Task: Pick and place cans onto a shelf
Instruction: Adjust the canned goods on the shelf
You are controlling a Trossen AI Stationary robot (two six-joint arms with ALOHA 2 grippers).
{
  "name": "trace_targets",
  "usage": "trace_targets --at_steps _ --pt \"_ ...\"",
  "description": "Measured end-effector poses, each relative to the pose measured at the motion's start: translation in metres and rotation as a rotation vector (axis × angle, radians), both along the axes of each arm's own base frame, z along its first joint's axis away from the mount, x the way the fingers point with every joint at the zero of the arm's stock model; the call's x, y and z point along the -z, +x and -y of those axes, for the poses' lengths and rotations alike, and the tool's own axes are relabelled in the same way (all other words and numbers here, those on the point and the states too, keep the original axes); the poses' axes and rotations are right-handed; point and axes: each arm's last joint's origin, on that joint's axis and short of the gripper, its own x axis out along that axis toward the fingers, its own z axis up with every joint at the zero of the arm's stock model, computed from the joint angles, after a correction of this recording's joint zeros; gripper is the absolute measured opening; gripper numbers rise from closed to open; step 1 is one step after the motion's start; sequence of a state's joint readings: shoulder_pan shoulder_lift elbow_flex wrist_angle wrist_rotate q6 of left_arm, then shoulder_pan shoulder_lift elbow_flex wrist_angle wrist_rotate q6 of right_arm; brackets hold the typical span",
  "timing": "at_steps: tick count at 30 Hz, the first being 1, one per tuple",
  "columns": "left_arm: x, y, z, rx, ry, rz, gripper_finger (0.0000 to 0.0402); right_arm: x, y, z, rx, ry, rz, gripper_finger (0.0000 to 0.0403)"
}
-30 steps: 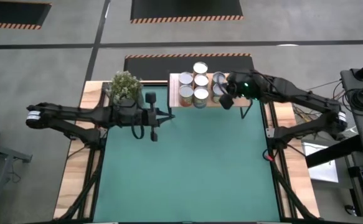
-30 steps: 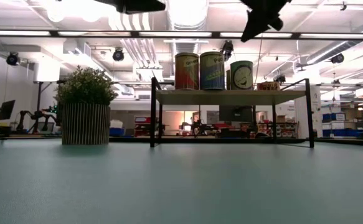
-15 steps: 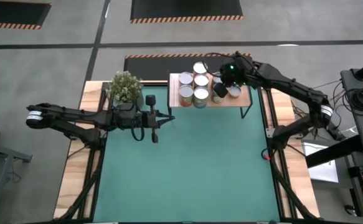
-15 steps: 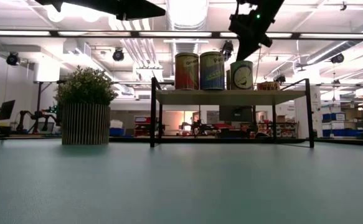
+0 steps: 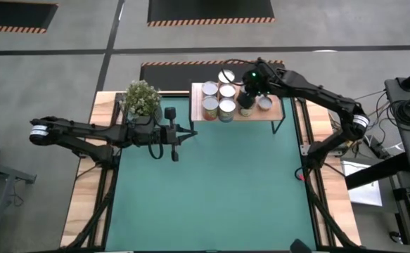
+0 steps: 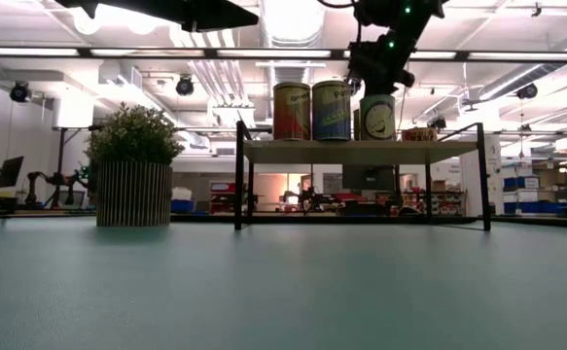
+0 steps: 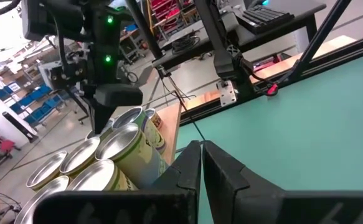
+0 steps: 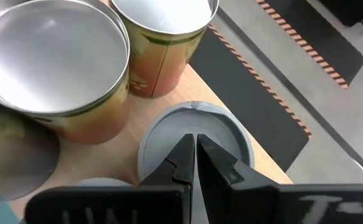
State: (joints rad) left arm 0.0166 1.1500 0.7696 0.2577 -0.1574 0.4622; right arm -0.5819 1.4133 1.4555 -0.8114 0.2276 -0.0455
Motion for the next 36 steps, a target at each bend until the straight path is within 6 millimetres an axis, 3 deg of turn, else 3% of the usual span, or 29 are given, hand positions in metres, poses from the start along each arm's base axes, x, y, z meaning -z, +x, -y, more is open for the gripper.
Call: trace_targets --at_steps 36 --pt "0.0005 0.0000 0.0001 0.000 0.000 -0.005 0.0000 0.0038 0.0011 -0.0068 -0.036 0.069 -0.010 0.0009"
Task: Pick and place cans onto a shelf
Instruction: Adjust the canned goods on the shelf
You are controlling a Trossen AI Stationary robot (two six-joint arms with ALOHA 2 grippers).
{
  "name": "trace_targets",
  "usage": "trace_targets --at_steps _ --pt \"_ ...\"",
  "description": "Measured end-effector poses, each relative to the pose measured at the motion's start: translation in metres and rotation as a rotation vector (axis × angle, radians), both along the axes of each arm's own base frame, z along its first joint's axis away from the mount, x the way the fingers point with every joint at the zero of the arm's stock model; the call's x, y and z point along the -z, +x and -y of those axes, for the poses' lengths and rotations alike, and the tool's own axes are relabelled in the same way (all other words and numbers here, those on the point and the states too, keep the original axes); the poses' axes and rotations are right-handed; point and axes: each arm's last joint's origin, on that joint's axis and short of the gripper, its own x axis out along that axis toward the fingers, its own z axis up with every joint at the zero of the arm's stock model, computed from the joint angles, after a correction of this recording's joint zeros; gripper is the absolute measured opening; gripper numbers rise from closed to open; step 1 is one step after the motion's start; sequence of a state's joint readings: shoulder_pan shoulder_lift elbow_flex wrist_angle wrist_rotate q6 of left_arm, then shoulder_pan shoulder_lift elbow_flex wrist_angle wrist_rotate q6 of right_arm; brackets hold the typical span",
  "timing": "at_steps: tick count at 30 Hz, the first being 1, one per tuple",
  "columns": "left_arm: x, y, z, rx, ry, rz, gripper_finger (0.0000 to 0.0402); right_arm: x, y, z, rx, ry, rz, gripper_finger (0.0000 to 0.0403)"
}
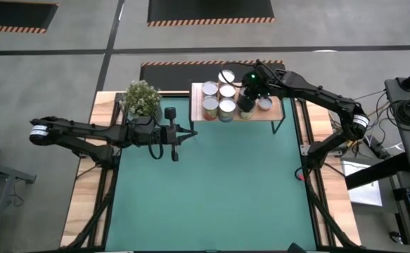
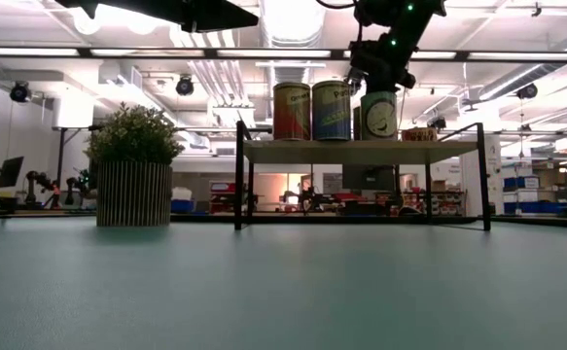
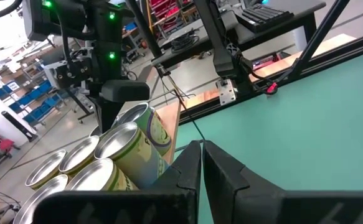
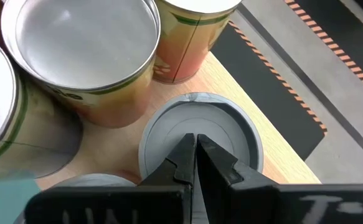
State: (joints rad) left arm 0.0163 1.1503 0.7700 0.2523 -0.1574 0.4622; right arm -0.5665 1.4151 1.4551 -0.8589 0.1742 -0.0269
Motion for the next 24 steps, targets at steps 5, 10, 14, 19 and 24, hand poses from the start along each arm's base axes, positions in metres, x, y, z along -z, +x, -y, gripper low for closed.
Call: trace_targets --at_steps 5,10,14,19,24 --pt "0.000 0.000 0.000 0.000 0.000 0.000 0.0000 -0.003 -0.002 -0.002 0.001 -0.008 0.006 0.0009" --pt "0.000 0.000 0.000 0.000 0.000 0.000 0.0000 -0.022 -0.009 -0.012 -0.012 -0.042 0.077 0.0009" --pt "0.000 0.000 0.000 0.000 0.000 0.000 0.0000 -0.036 -0.019 -0.029 -0.059 -0.008 0.148 0.0009" --pt "0.000 0.000 0.000 -0.001 -0.008 0.002 0.0000 -0.051 -0.047 -0.053 -0.054 0.028 0.186 0.0009" --pt "0.000 0.000 0.000 -0.002 -0.016 0.003 0.0000 -0.043 -0.071 -0.066 0.022 0.078 0.223 0.0009"
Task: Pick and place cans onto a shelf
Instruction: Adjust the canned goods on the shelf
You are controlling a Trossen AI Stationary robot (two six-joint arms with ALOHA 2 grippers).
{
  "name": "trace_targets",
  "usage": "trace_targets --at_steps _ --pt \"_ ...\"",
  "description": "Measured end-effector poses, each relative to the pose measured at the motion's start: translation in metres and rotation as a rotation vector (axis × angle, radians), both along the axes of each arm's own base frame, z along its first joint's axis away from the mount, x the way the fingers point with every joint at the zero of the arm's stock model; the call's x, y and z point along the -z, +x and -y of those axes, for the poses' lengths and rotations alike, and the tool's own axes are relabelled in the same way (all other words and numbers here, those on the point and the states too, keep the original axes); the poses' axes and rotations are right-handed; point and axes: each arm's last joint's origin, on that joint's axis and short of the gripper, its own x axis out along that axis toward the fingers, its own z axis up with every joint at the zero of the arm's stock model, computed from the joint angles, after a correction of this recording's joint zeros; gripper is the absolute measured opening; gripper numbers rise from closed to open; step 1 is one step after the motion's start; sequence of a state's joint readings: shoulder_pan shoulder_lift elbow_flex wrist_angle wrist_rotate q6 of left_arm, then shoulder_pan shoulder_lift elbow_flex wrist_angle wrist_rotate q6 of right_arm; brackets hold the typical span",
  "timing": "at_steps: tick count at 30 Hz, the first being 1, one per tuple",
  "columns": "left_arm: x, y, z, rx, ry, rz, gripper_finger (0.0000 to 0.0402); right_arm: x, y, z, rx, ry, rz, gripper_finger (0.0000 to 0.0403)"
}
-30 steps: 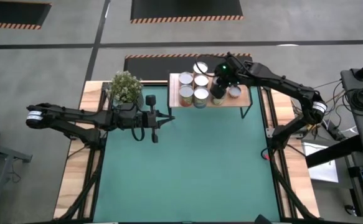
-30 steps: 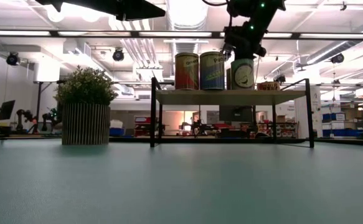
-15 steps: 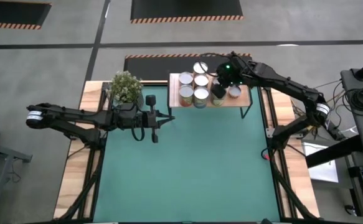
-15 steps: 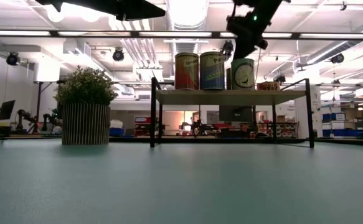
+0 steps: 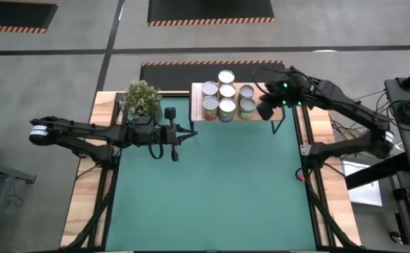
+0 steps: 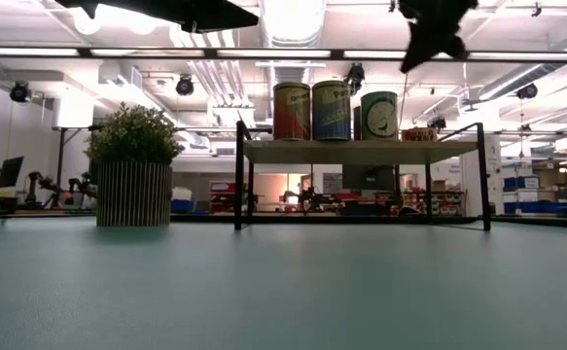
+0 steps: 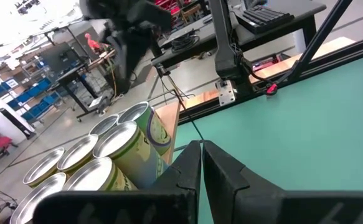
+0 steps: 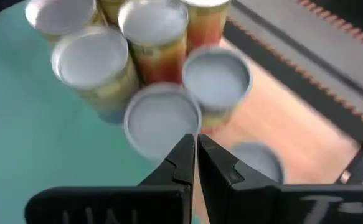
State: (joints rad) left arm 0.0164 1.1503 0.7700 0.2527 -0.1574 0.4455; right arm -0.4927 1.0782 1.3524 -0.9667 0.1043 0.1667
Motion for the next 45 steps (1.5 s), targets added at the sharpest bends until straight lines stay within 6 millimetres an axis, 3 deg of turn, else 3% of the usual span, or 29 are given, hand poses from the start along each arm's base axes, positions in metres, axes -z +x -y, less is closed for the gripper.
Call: trace_targets --at_steps 11,18,31,45 --pt "0.000 0.000 0.000 0.000 -0.002 0.001 0.0000 0.072 -0.016 -0.004 0.117 0.045 -0.023 0.0009" --pt "0.000 0.000 0.000 0.000 -0.002 0.000 0.0000 0.096 -0.015 0.006 0.240 -0.073 -0.051 0.0009" --pt "0.000 0.000 0.000 0.000 -0.001 0.000 0.0000 0.109 -0.017 0.010 0.243 -0.067 -0.071 0.0009" --pt "0.000 0.000 0.000 0.001 0.005 0.000 0.0000 0.091 -0.016 0.009 0.202 -0.052 -0.049 0.0009"
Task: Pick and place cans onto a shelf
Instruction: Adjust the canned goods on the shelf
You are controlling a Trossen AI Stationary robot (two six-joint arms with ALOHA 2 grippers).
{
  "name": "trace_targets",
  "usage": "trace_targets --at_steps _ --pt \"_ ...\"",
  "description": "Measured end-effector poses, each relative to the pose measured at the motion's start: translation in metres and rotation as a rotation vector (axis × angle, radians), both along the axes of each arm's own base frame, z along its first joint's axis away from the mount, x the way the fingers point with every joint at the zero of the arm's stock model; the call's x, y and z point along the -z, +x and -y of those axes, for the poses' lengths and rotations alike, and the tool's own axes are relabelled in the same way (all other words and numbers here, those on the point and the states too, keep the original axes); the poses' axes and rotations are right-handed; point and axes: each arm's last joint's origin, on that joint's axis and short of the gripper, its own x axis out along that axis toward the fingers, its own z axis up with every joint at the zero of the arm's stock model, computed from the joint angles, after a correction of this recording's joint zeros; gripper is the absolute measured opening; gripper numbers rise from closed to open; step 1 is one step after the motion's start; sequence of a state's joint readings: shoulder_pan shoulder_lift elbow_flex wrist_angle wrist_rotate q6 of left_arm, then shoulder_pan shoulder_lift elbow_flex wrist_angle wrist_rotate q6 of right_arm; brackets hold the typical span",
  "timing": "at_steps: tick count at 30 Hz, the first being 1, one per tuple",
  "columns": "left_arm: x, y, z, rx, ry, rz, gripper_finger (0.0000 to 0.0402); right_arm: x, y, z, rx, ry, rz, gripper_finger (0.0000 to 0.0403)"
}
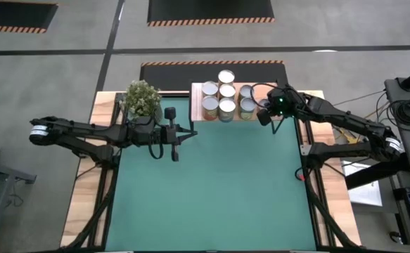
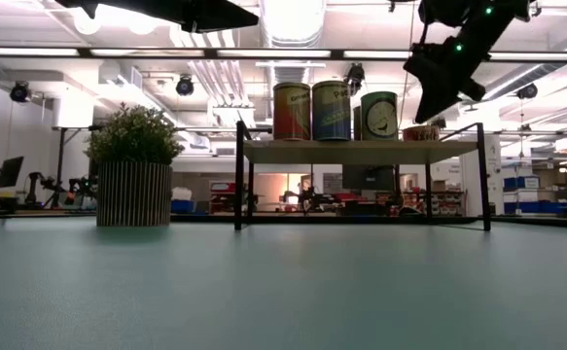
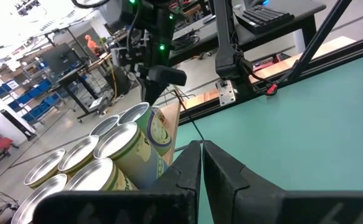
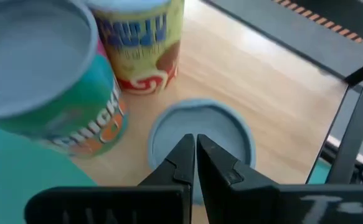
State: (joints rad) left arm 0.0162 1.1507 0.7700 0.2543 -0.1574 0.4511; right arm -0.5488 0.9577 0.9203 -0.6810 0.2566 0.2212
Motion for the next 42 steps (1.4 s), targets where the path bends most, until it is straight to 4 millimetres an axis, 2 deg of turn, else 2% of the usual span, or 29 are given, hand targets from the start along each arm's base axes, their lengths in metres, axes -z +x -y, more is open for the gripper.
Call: trace_targets --at_steps 6,14,19,42 --pt "0.000 0.000 0.000 0.000 0.000 0.000 0.0000 -0.003 0.001 0.002 0.015 -0.038 0.011 0.0009" --pt "0.000 0.000 0.000 0.000 0.000 0.000 0.0000 0.017 0.002 0.002 0.019 -0.009 -0.038 0.0009" --pt "0.000 0.000 0.000 0.000 0.000 0.000 0.0000 0.016 -0.003 -0.001 0.013 0.026 -0.069 0.0009" --pt "0.000 0.000 0.000 0.000 0.004 -0.001 0.0000 0.015 -0.002 -0.004 -0.037 0.096 -0.009 0.0009"
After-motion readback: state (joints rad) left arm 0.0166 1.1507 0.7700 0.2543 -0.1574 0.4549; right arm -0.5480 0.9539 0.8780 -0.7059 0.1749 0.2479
